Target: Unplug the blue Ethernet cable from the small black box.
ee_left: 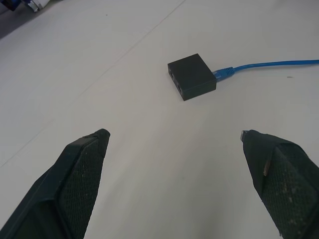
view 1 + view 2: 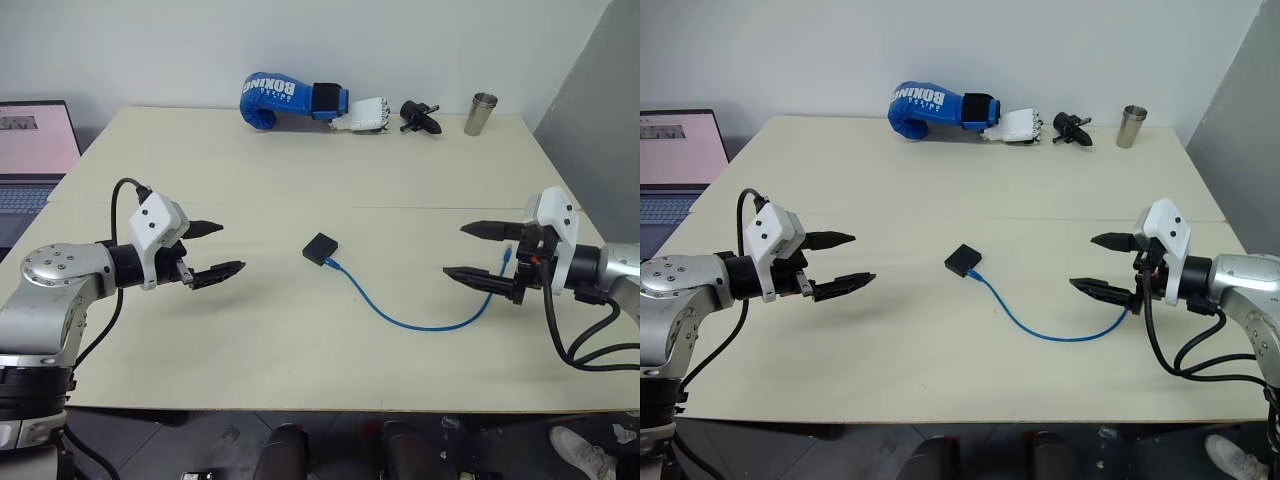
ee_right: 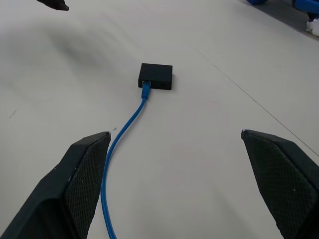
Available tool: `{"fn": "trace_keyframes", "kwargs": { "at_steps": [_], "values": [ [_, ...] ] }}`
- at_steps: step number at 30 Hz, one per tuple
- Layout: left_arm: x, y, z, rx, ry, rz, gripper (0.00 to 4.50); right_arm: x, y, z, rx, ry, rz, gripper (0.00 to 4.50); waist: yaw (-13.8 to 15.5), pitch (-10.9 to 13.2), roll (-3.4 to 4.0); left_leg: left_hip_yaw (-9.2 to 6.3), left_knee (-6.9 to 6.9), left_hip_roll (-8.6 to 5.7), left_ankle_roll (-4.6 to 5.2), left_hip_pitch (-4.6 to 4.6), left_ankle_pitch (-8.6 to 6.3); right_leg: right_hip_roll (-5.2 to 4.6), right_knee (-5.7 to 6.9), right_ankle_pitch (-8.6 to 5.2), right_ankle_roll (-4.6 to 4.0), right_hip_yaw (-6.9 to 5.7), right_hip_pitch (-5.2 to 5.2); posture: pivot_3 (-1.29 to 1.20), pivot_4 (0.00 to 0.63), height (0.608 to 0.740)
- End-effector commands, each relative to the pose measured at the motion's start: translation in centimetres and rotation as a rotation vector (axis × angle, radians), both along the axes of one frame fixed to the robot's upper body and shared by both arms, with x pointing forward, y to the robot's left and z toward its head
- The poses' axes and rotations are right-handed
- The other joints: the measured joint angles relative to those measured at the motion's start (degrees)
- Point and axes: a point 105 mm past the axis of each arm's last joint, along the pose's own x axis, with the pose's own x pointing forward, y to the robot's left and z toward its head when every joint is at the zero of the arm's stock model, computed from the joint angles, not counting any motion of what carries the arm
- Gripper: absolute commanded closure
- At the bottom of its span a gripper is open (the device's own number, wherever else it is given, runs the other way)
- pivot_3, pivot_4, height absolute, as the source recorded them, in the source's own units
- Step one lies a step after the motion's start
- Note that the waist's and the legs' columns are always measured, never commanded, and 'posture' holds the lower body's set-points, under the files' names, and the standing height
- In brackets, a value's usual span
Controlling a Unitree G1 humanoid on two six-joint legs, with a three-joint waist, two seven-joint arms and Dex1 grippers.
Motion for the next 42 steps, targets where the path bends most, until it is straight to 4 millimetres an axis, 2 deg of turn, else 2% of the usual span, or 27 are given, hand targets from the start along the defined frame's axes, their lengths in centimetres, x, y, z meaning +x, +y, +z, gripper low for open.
{"fn": "trace_keyframes", "kwargs": {
  "at_steps": [1, 9, 13, 25, 29, 35, 42],
  "values": [
    [0.0, -0.5, 1.1, -0.007, -0.037, -0.03, 0.0, -0.4, -0.2, 1.1, -0.009, -0.053, 0.009, 0.04, 0.0, 0.0, 0.0, 0.0, 0.0, 0.0, 0.0, 0.0, 0.0, 0.0, 0.0, 0.0, 0.0, 0.0, 0.0, 0.0, 0.15, 0.74],
    [0.0, -0.6, 1.2, -0.006, -0.037, -0.025, 0.0, -0.4, 0.0, 0.8, -0.013, -0.049, 0.016, 0.04, 0.0, 0.0, 0.0, 0.01, 0.01, 0.0, 0.0, 0.0, 0.0, 0.0, 0.0, 0.0, 0.0, 0.01, 0.0, 0.0, 0.15, 0.74],
    [0.2, -0.4, 0.8, 0.053, -0.054, -0.022, 0.0, -0.5, 0.0, 0.8, -0.019, -0.049, 0.02, 0.04, 0.0, 0.0, 0.0, 0.0, 0.01, 0.0, 0.0, 0.0, 0.0, 0.0, 0.01, 0.0, 0.0, 0.0, 0.0, 0.0, 0.15, 0.74],
    [-1.2, -2.1, 0.6, 0.046, 0.0, -0.17, 0.0, -0.4, 1.1, 0.3, -0.025, -0.074, 0.056, 0.04, 0.0, 0.0, 0.0, 0.0, 0.01, 0.0, 0.0, 0.0, 0.0, 0.0, 0.01, 0.0, 0.0, 0.0, 0.0, 0.0, 0.15, 0.74],
    [-1.5, -2.7, 0.5, 0.041, 0.012, -0.221, 0.0, 0.3, 3.4, -1.1, -0.005, -0.056, 0.078, 0.04, -0.2, 0.0, 0.0, 0.0, 0.02, 0.0, 0.0, 0.0, 0.0, 0.01, 0.04, 0.0, 0.0, 0.01, 0.0, 0.0, 0.15, 0.74],
    [-1.8, -2.6, -0.8, 0.07, 0.069, -0.255, 0.0, 4.2, 8.7, -5.2, 0.063, -0.036, -0.006, 0.04, -0.4, 0.0, 0.01, 0.02, 0.04, 0.04, 0.0, 0.02, 0.0, 0.08, 0.22, 0.0, -0.01, 0.05, -0.12, 0.0, 0.15, 0.74],
    [-1.5, -1.9, -1.3, 0.089, 0.072, -0.241, 0.0, 7.1, 14.2, -8.3, 0.08, -0.037, -0.029, 0.04, -0.1, 0.0, 0.04, 0.05, 0.06, 0.02, 0.0, -0.1, 0.0, 0.08, 0.29, 0.0, -0.03, 0.08, -0.29, 0.0, 0.15, 0.74]
  ]
}}
